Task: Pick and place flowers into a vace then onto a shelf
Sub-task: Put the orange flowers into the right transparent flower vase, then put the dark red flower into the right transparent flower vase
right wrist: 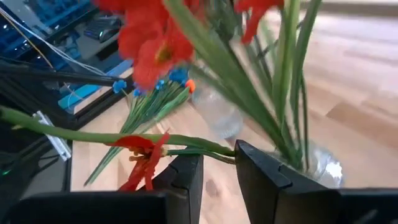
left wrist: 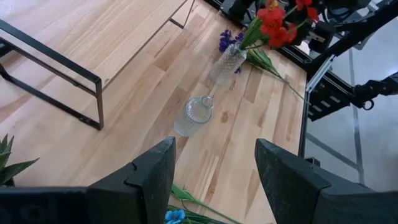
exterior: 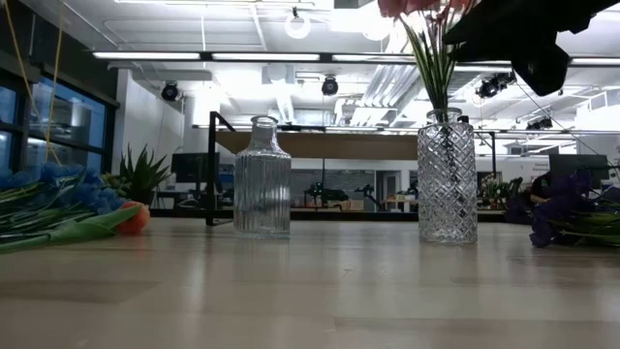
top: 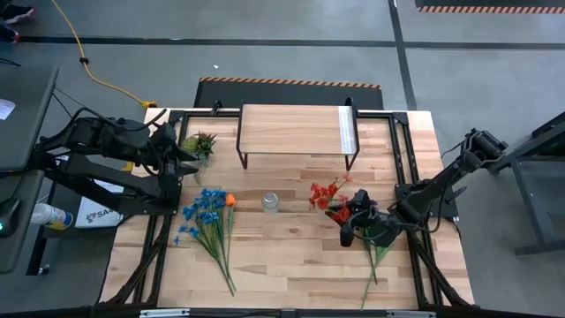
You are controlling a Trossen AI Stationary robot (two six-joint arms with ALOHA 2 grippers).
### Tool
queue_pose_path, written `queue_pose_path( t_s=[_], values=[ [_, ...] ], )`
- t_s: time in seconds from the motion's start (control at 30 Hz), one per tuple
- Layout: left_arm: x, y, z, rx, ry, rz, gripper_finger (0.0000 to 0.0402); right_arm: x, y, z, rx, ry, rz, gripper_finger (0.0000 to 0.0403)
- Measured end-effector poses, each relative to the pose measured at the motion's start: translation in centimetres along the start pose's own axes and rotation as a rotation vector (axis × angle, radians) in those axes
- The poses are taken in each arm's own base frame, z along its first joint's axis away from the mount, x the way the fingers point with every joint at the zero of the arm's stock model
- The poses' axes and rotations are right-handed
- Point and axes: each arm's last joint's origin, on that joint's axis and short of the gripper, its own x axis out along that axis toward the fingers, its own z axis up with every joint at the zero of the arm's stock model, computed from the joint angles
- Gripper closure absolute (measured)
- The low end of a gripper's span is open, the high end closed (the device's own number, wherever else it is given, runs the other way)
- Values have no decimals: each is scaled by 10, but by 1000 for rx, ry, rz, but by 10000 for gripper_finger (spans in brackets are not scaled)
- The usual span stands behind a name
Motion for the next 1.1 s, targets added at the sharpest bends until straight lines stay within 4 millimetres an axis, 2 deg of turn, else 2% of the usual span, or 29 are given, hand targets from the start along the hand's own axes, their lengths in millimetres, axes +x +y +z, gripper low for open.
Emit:
queue_pose_path(
  t_s=[0.57, 0.87, 1.1],
  values=[
    [0, -2, 3, 11, -35, -24, 149, -1, -1, -1, 36, 53, 22, 257],
    [0, -2, 3, 11, -35, -24, 149, -5, 1, 5, 22, 52, 46, 272],
    [0, -2, 3, 11, -35, -24, 149, -11, 1, 8, 43, 119, 96, 284]
  ],
)
